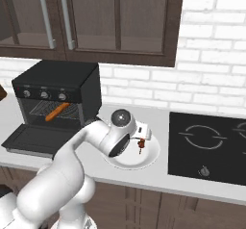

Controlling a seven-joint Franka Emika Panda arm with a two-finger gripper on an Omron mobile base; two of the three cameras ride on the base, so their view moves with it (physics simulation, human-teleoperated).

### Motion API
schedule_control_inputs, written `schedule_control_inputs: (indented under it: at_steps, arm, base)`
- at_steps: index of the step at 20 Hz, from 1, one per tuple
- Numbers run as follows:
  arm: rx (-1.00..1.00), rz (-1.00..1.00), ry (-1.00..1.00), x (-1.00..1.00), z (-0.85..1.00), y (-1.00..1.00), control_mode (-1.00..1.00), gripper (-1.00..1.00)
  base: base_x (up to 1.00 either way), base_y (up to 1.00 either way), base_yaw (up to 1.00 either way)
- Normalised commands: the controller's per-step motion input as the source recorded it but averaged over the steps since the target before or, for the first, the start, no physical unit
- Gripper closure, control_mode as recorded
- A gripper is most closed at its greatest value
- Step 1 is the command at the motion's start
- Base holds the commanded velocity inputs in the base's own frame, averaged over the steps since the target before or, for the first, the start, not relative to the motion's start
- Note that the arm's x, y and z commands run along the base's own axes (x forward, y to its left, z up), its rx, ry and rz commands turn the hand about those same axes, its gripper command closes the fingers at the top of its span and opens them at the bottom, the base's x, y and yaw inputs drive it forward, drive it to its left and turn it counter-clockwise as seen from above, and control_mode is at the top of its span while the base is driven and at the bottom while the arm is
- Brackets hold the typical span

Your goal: Pick up the kebab skewer and baguette bread, and place them inside the toaster oven. Close the toaster oven door and start by setting the timer.

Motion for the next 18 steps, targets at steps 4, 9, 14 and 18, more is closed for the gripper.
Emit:
schedule_control_inputs:
  at_steps: [4, 9, 14, 18]
  arm:
    - [-0.08, 0.0, 0.03, 0.01, -0.39, -0.28, -1.0, -1.0]
    - [-0.08, 0.0, 0.14, 0.04, -0.19, -0.16, -1.0, -1.0]
    - [-0.01, 0.0, 0.2, 0.2, -0.14, -0.13, -1.0, -1.0]
    - [0.0, 0.0, 0.09, 0.3, -0.42, -0.11, -1.0, -1.0]
  base:
    - [0.0, 0.0, 0.0]
    - [0.0, 0.0, 0.0]
    - [0.0, 0.0, 0.0]
    - [0.0, 0.0, 0.0]
